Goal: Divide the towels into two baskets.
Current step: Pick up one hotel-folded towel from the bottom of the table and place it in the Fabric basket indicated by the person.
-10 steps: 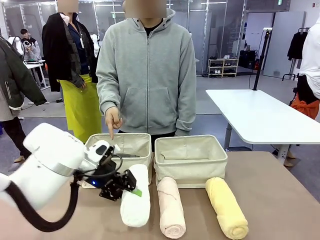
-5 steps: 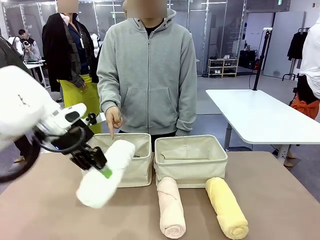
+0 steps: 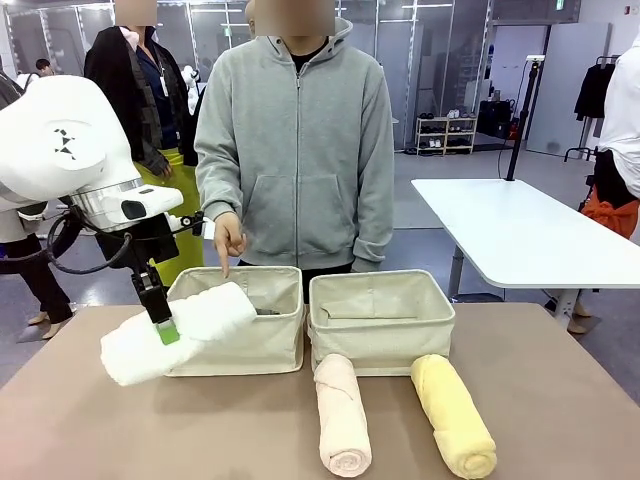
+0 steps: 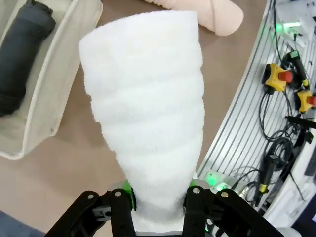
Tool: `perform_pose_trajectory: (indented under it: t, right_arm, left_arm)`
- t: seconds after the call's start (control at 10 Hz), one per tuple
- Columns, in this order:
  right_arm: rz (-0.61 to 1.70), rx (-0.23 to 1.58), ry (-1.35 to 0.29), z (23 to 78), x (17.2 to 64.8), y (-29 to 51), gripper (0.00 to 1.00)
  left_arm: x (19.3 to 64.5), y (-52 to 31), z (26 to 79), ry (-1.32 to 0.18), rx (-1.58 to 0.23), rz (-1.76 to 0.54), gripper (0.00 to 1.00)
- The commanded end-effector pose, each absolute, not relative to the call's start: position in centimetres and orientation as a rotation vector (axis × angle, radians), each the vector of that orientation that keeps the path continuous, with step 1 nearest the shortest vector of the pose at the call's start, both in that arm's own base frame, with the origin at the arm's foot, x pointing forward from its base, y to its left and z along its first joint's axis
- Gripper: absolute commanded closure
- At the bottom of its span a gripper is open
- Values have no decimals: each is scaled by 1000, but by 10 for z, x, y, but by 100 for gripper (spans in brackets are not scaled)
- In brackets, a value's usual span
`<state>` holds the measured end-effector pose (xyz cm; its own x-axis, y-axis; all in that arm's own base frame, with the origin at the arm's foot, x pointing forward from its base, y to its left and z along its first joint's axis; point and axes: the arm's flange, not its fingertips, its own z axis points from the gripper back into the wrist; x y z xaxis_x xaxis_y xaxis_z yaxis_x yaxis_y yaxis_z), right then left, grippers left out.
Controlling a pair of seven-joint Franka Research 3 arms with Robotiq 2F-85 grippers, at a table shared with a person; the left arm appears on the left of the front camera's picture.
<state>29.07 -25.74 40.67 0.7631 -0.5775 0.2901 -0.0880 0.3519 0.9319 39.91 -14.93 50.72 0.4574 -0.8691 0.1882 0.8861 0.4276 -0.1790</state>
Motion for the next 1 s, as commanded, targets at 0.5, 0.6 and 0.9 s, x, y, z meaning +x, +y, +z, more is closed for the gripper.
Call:
perform_pose_trajectory:
  t: [0.5,0.6,0.9]
  right_arm:
    - [-351,1195,-678,409,290,-258,0]
    - [-351,1195,-678,409,290,-258,0]
    - [-351,1195,-678,409,290,-258,0]
  left_arm:
    - [429,-171,543,-95,-46,-1331,63]
    - [466,-173,548,-66,-33,-1314,63]
    - [540,-186,548,-94,60,-1546,63]
